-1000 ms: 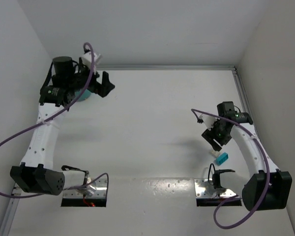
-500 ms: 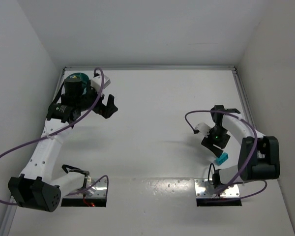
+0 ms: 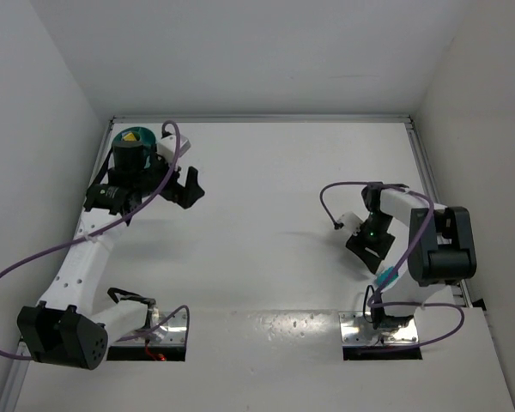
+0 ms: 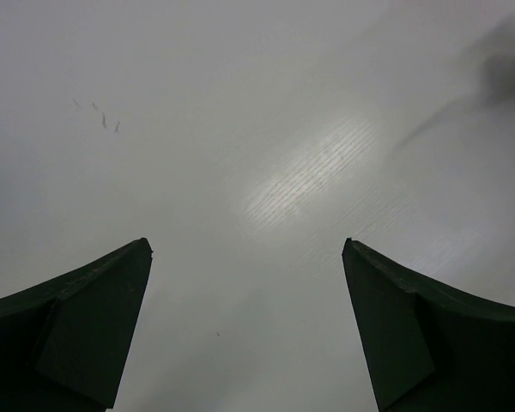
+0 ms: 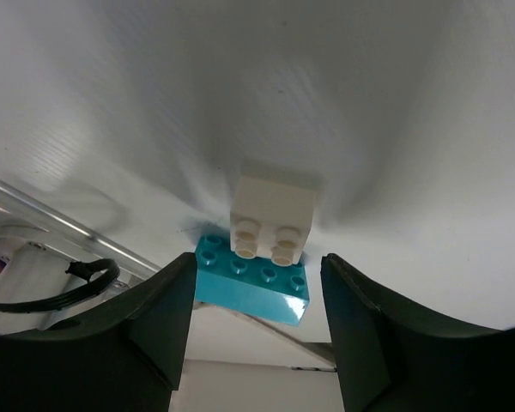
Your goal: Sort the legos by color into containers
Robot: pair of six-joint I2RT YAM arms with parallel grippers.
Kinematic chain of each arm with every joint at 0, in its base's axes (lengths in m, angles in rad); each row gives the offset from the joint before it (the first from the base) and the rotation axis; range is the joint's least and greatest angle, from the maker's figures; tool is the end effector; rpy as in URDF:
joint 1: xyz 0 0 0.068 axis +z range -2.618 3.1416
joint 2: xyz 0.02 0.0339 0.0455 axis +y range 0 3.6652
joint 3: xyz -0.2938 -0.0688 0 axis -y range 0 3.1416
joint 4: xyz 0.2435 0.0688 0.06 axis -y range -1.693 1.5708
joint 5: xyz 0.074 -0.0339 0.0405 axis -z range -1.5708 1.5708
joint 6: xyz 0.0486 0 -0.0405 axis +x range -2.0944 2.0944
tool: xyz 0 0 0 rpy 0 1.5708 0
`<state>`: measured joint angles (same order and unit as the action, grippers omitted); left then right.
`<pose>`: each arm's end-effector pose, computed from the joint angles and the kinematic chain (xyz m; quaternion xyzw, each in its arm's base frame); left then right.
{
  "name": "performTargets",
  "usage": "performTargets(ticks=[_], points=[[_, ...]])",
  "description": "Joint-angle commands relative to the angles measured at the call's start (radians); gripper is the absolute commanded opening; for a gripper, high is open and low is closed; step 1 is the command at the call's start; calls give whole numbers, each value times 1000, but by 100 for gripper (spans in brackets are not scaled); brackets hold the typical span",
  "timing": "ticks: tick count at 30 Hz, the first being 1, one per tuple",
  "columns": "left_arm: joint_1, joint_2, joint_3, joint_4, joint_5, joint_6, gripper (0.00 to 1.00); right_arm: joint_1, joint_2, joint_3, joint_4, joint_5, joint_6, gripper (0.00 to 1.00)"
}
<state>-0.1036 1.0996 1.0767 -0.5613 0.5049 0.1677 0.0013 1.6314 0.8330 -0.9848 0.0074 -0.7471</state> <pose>0.2250 -0.0470 0.3654 0.2325 0.8290 -0.2052 0.4653 0.2249 -0.0001 0.1544 0.3638 -0.9254 -0.0352 0.1001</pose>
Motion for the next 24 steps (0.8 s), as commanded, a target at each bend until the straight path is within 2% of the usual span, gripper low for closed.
performTargets(ticks=[1, 5, 7, 8, 10, 11, 12, 14, 17, 18, 19, 20, 21, 22, 24], points=[[16, -12, 3, 66, -23, -53, 100, -4, 21, 0, 47, 14, 15, 60], [27, -3, 3, 96, -69, -108, 100, -4, 41, -21, 92, 34, 26, 56], [36, -3, -6, 109, -69, -117, 100, -4, 62, -31, 110, 60, 26, 49], [36, -3, -6, 109, -80, -126, 100, -4, 62, -31, 123, 60, 26, 45], [45, -3, -17, 133, -89, -140, 100, -4, 74, -40, 135, 74, 26, 30], [57, -3, -17, 133, -89, -151, 100, -4, 74, -40, 135, 74, 35, 30], [58, -3, -27, 133, -89, -151, 100, -4, 74, -40, 135, 65, 35, 19], [96, -3, -37, 143, -57, -165, 100, -4, 58, 6, 102, 23, 52, 11], [128, -14, -63, 143, 59, -139, 100, 23, 48, 179, -41, -163, 123, 7], [146, -14, -72, 130, 139, -120, 100, 35, 73, 245, -93, -326, 158, 7], [147, -23, -72, 130, 185, -105, 100, 45, 102, 390, -145, -415, 170, 7], [165, -23, -72, 120, 240, -88, 100, 55, 186, 472, -261, -502, 170, 6], [180, -23, -72, 120, 297, -74, 100, 69, 233, 548, -315, -676, 179, 6], [180, -23, -83, 120, 404, -63, 100, 101, 281, 692, -365, -763, 180, 6], [191, 2, -96, 120, 556, -63, 100, 182, 366, 797, -423, -930, 202, 6]])
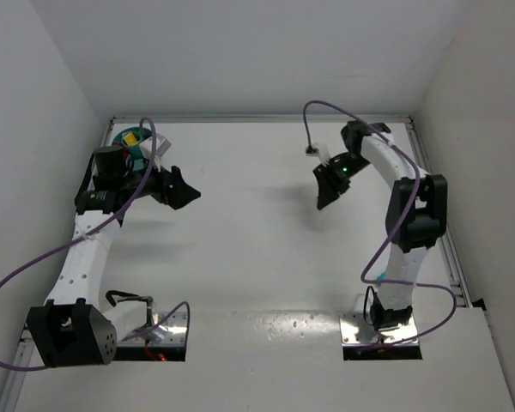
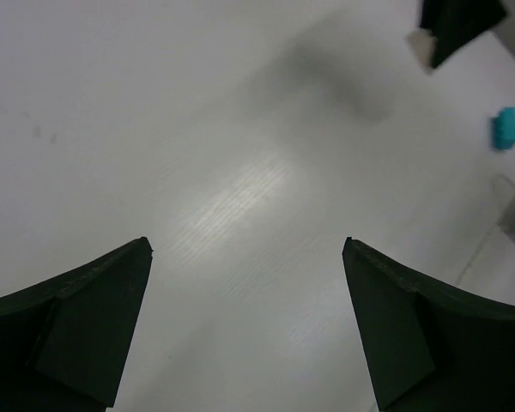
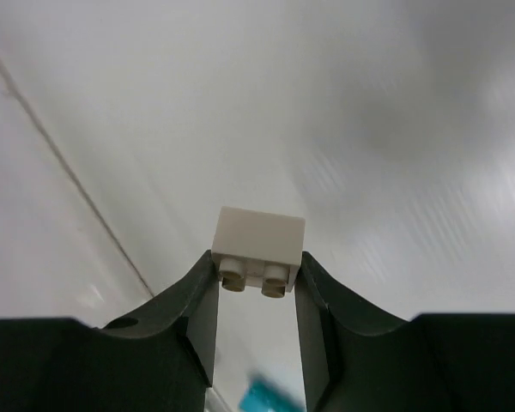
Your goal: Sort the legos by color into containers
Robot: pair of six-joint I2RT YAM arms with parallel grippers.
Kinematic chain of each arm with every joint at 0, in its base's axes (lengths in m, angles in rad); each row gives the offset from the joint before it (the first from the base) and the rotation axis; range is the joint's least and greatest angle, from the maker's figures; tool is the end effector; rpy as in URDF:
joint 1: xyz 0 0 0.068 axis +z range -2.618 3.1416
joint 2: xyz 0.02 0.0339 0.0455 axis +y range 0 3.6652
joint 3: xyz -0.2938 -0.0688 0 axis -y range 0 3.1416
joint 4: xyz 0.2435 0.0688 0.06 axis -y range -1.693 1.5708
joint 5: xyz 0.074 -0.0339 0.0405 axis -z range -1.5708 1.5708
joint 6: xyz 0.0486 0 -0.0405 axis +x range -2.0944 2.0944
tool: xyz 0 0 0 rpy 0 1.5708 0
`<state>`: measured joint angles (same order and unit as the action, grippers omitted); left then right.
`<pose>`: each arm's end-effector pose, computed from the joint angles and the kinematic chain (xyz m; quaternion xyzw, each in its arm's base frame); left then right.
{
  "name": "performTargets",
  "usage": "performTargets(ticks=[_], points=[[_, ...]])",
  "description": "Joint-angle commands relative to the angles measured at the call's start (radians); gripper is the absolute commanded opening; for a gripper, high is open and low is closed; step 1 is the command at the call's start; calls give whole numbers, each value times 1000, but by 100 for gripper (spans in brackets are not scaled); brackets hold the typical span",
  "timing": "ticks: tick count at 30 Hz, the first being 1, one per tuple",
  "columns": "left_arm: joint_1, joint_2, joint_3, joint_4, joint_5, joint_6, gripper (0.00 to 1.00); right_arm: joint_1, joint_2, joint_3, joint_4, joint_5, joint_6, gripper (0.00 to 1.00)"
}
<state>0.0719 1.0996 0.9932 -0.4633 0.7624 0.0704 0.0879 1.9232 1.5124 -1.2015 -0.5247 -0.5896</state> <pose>0.2289 -0.0172 0.3502 0.1779 0.8145 -0.2939 0.4675 0.3603 0.0562 0.2311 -0.3158 0.9125 0.2562 0.0449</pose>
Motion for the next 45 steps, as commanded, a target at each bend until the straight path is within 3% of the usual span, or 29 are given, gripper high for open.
performTargets(ticks=[1, 4, 7, 13, 24, 29, 41, 45], points=[[16, 12, -13, 22, 342, 19, 100, 136, 74, 118, -207, -399, 30, 6], [6, 42, -50, 63, 463, -72, 93, 275, 108, 118, -207, -529, 30, 6], [-38, 63, -79, 126, 492, -171, 89, 372, 118, 155, -207, -681, 30, 6], [-148, 82, -154, 251, 492, -305, 87, 498, 128, 316, -207, -750, 30, 5], [-284, 82, -185, 491, 400, -500, 85, 576, 158, 381, -207, -782, 59, 5], [-333, 91, -185, 491, 400, -500, 82, 576, 158, 390, -196, -782, 68, 5], [-333, 82, -203, 459, 492, -466, 79, 567, 149, 390, -165, -719, 97, 2], [-322, 82, -203, 459, 535, -466, 85, 567, 129, 367, -156, -695, 97, 2]])
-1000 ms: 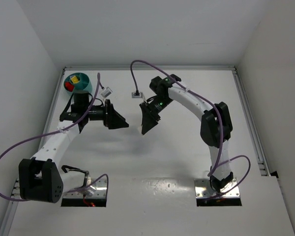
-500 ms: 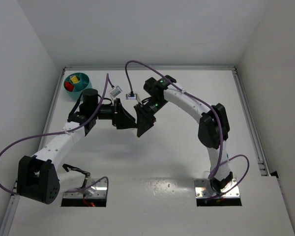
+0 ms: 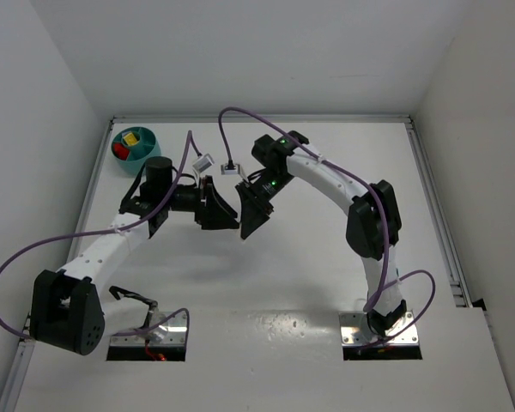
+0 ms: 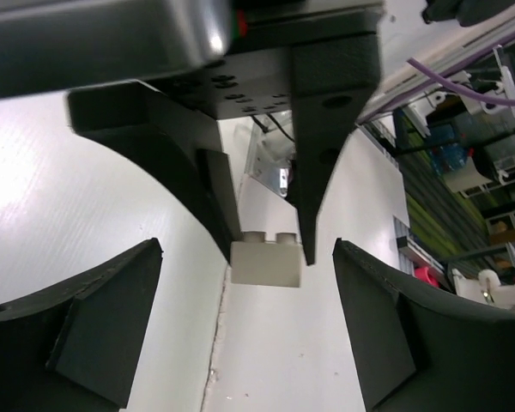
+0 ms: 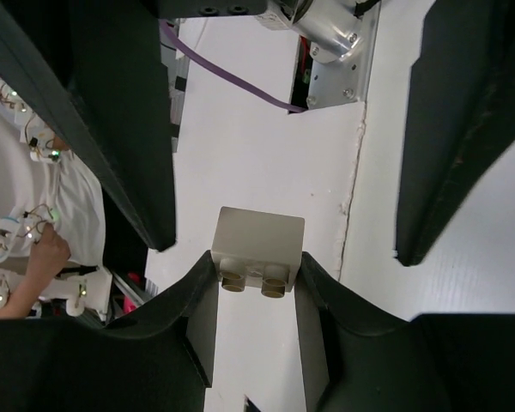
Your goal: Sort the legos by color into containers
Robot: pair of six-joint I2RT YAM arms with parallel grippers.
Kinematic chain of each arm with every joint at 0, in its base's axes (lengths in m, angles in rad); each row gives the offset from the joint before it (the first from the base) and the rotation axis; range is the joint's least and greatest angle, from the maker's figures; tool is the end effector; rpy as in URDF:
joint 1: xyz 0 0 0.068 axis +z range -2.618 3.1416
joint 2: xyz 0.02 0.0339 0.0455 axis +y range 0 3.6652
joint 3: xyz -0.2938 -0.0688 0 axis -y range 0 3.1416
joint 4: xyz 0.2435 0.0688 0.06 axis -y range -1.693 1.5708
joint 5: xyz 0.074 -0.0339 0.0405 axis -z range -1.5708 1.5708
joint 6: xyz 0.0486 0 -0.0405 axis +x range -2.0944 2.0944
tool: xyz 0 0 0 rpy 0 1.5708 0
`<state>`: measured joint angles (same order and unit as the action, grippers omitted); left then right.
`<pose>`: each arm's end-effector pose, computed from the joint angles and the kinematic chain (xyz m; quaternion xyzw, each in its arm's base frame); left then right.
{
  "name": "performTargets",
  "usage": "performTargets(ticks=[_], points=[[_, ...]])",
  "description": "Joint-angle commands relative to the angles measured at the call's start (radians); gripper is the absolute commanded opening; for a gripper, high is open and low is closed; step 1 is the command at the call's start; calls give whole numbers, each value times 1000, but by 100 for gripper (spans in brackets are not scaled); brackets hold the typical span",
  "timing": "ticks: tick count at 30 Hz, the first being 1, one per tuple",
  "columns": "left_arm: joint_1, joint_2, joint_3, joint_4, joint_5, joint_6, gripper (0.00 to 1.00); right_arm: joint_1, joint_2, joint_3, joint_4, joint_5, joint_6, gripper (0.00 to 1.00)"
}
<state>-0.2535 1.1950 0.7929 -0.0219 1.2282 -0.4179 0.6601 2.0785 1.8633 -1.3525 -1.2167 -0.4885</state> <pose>0.2228 -0.1050 0.3096 0.2552 0.7099 -0.6031 0.2592 0.2989 0.2898 0.2860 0.4465 -0.6885 -0.5695 0.0477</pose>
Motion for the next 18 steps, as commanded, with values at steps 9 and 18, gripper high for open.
performTargets(ticks=[9, 18], points=[[-24, 8, -3, 17, 128, 22, 83, -5, -35, 36, -5, 6, -4, 2], [-43, 26, -3, 17, 119, 31, 62, 4, -26, 54, -5, 16, -4, 1]])
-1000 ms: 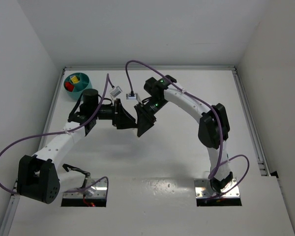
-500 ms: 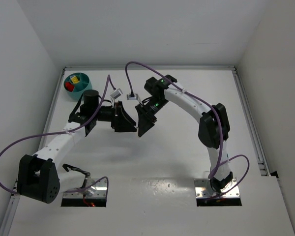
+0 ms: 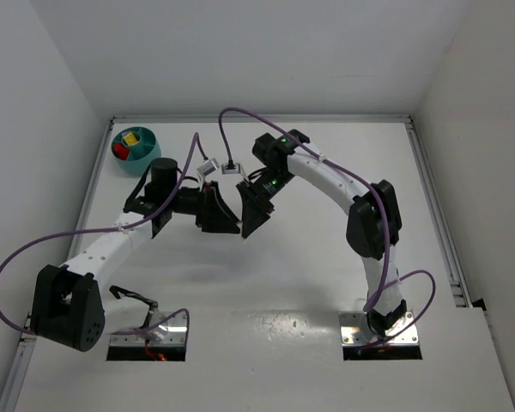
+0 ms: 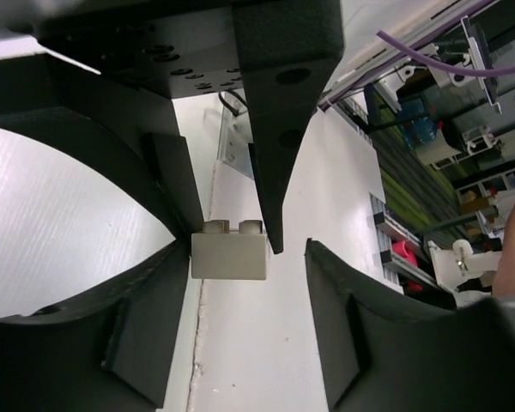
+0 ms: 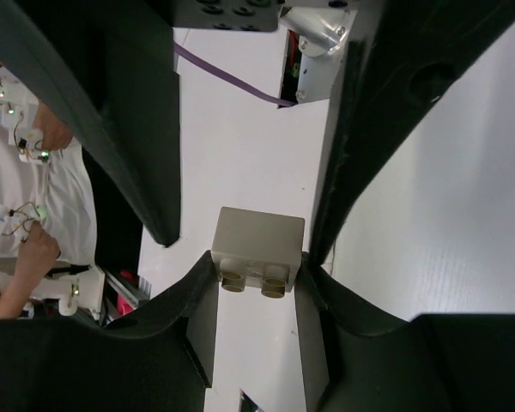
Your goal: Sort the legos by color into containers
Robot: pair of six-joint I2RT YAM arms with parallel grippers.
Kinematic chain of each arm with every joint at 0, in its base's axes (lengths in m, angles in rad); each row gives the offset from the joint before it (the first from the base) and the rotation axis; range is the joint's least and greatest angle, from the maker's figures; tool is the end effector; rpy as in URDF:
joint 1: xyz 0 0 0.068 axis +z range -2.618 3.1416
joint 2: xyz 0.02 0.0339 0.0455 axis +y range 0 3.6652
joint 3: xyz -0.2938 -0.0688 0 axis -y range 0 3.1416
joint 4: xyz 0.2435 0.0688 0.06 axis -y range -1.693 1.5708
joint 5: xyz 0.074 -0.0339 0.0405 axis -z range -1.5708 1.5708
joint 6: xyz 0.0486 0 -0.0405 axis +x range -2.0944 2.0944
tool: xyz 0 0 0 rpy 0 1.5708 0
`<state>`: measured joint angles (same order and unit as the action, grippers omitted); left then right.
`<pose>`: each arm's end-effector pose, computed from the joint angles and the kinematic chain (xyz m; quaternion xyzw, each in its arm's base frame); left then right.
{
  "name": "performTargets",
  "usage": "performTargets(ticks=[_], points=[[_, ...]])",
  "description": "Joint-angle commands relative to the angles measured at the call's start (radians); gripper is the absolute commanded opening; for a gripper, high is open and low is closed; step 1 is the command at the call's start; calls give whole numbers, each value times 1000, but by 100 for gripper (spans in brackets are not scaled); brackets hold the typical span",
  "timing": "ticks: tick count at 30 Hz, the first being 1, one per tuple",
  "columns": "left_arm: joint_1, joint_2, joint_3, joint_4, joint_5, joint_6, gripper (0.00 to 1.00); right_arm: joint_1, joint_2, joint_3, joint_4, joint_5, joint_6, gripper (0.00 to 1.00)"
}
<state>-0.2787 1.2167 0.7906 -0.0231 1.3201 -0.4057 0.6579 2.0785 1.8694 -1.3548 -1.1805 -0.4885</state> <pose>0.2199 -0.1119 0.3057 0.2830 0.6883 -0.6301 0.2216 0.3002 0.2888 0.2859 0.4522 -0.6970 -0.5548 0.0442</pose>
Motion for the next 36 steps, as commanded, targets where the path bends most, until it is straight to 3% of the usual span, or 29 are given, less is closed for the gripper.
performTargets(ticks=[1, 5, 10, 14, 17, 19, 21, 22, 25, 26, 28, 31, 32, 36], points=[[-17, 4, -1, 18, 27, 19, 59, 6, -26, 48, -3, -21, -4, 1], [-17, 14, 9, 18, 27, 28, 47, 6, -47, 37, -3, -21, -4, 4], [-8, 3, 18, 0, -19, 28, 29, -3, -99, 5, 29, 39, 42, 25], [33, -34, 27, 0, -61, 28, 16, -24, -168, -61, 74, 125, 82, 36], [85, -54, 73, -75, -70, 74, 13, -67, -227, -151, 134, 226, 129, 40], [143, -54, 119, -214, -100, 186, 12, -118, -308, -235, 218, 341, 160, 42], [189, -54, 198, -352, -146, 253, 12, -155, -371, -324, 304, 531, 231, 50], [237, -34, 240, -407, -195, 337, 12, -188, -427, -351, 377, 591, 247, 53], [292, 55, 424, -518, -472, 400, 5, -231, -466, -424, 442, 794, 288, 62], [324, 79, 464, -528, -640, 384, 3, -254, -483, -441, 451, 843, 303, 62], [370, 148, 596, -508, -808, 342, 3, -274, -526, -530, 491, 864, 330, 64], [392, 202, 636, -415, -915, 285, 3, -284, -560, -581, 526, 874, 350, 64], [392, 216, 647, -391, -950, 259, 7, -296, -560, -590, 526, 863, 350, 64], [357, 331, 737, -330, -1256, 211, 6, -319, -560, -601, 537, 863, 350, 64]])
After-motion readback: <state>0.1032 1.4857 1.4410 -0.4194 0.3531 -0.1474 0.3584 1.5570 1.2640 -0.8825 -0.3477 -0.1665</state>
